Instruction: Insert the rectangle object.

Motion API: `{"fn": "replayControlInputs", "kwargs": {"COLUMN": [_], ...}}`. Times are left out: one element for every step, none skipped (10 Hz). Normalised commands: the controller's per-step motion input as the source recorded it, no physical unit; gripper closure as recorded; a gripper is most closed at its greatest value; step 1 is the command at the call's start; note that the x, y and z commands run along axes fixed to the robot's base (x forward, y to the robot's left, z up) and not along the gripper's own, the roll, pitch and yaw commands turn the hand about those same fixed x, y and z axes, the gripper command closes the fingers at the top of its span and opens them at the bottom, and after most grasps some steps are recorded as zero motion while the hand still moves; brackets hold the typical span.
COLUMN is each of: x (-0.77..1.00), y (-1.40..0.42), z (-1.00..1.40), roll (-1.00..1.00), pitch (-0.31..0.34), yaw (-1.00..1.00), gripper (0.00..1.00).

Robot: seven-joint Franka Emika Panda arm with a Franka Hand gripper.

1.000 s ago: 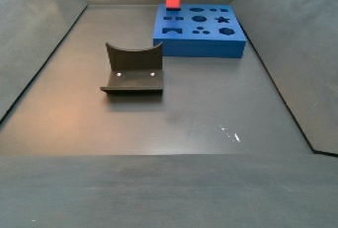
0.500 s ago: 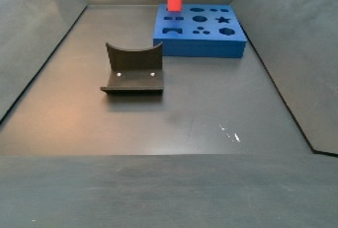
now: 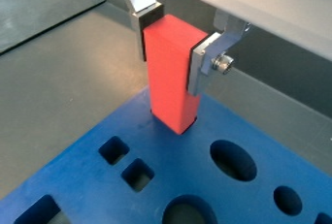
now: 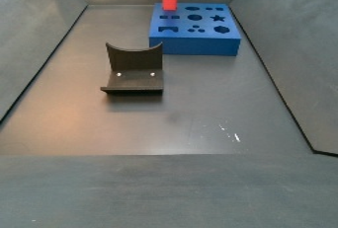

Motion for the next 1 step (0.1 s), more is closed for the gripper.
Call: {"fn": "replayControlInputs", "kwargs": {"x": [0.0], "y": [0.0], "z": [0.0], "roll": [0.0], "pitch": [0.0], "yaw": [0.0], "gripper": [1.0]}}
